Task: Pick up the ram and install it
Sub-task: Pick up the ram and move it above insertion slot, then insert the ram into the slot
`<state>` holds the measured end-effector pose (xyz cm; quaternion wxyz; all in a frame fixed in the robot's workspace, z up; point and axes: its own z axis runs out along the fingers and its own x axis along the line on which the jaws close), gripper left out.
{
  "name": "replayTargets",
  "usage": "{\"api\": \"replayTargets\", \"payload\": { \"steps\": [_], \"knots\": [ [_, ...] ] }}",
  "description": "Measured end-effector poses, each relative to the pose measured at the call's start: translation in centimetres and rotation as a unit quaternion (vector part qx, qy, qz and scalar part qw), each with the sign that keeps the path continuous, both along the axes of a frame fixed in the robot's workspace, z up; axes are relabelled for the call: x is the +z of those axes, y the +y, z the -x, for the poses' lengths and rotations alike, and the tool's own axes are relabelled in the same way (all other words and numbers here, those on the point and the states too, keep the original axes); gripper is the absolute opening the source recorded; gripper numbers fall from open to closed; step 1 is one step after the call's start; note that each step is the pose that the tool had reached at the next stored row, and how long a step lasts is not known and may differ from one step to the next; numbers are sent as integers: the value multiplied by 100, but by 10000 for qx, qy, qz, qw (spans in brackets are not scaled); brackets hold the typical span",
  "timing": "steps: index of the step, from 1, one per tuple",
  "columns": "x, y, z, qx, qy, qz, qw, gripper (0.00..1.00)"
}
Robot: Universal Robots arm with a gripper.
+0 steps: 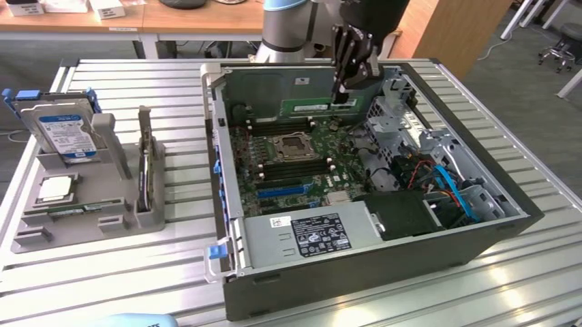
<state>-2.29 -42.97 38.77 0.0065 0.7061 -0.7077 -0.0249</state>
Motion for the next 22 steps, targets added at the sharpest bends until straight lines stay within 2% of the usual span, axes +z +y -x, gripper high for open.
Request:
{"api": "replayTargets", "payload": {
  "steps": [8, 17, 22],
  "knots": [
    [-92, 0, 0, 0, 0, 1, 10000, 12],
    [-96, 0, 0, 0, 0, 0, 10000, 12],
    [-138, 0, 0, 0, 0, 0, 10000, 12]
  ]
}}
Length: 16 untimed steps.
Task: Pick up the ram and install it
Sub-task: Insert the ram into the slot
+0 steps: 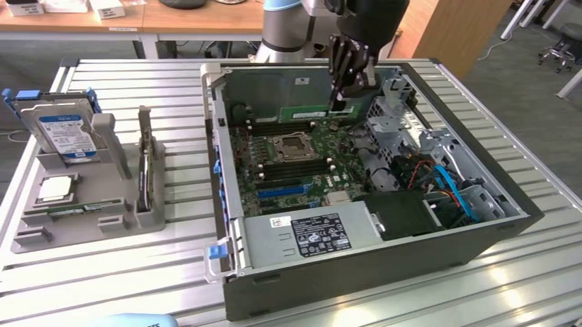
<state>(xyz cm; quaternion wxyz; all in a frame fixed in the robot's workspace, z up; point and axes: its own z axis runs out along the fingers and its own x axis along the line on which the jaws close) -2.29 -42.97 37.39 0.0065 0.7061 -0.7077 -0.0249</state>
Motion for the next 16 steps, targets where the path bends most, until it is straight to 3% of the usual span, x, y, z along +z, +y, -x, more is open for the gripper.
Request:
{"api": "replayTargets", "payload": {
  "steps": [16],
  "knots": [
    [-239, 0, 0, 0, 0, 0, 10000, 12]
  ]
}}
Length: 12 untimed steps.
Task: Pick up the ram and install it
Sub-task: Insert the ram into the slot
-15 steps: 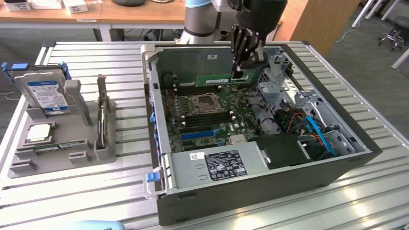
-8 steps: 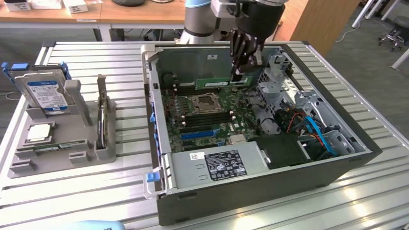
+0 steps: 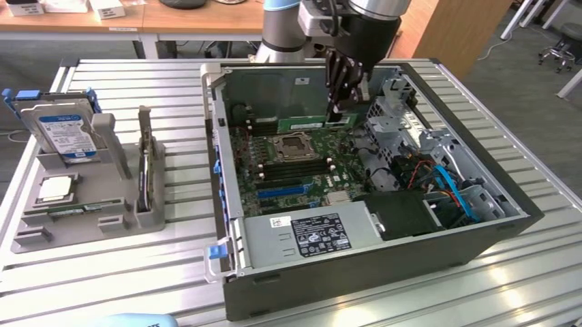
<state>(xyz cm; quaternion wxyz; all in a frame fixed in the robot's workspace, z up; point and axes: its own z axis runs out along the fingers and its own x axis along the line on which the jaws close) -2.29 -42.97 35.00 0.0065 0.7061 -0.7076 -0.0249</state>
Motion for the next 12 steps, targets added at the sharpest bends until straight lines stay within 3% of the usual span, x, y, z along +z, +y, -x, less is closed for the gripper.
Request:
{"api": "replayTargets", "payload": {
  "steps": [12],
  "knots": [
    [-184, 0, 0, 0, 0, 0, 10000, 12]
  ]
}}
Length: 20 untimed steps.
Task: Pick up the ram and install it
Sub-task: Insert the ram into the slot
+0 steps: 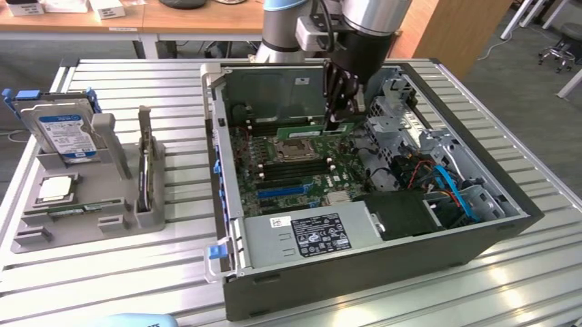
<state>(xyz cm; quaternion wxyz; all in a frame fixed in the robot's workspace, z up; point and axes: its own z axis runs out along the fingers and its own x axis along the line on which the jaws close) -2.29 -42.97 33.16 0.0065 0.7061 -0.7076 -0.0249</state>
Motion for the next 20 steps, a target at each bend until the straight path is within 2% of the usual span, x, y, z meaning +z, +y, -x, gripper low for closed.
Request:
{"api": "replayTargets", "payload": {
  "steps": [9, 13, 20],
  "knots": [
    [-28, 5, 0, -1, 0, -1, 10000, 12],
    [-39, 31, 0, 0, 0, 0, 10000, 12],
    [-65, 103, 0, 0, 0, 0, 10000, 12]
  ]
}}
